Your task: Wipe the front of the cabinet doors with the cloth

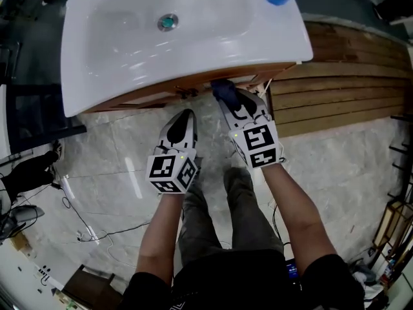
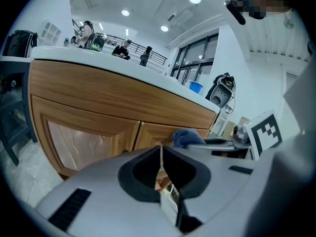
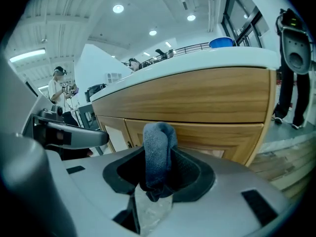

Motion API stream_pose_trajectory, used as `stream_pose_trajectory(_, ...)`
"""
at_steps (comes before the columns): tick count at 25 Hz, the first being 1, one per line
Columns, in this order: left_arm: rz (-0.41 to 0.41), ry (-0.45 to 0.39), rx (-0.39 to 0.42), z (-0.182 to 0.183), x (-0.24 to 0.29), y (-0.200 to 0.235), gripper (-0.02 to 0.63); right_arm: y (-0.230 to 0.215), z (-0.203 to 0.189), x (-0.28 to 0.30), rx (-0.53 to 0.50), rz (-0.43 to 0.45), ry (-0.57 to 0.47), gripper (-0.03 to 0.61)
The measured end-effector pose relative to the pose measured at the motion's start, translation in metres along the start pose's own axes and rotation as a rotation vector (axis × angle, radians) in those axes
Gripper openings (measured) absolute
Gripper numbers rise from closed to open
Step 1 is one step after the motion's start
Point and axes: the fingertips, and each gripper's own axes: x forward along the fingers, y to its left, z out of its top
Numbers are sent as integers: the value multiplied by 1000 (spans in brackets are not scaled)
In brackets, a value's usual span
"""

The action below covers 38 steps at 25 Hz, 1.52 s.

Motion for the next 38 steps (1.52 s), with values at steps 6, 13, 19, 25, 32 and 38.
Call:
stream_pose_trajectory(6,-68,15,11,1,30,-34,21,-45,-8,-23,24,-77,7,152)
stream_pose_trajectory(13,-143,27,35,5,52,-69,21,-90,-10,-51,67,-155,4,152)
stream_pose_trajectory(19,-178,28,32,2,53,-80,21,-91,-11,-64,94,-172,-10,152)
stream_pose_trajectory(25,-146,37,26,-7,33,-51,21,-44,-21,-48,75,-107,8,152)
stream_pose_trajectory(32,-63,30,6,-12,3,3,21,13,-28,-11,47,-30,27,152)
stream_pose_trajectory(38,-34,27,-11,-18,-13,35,21,50,-28,22,11,21,32,152)
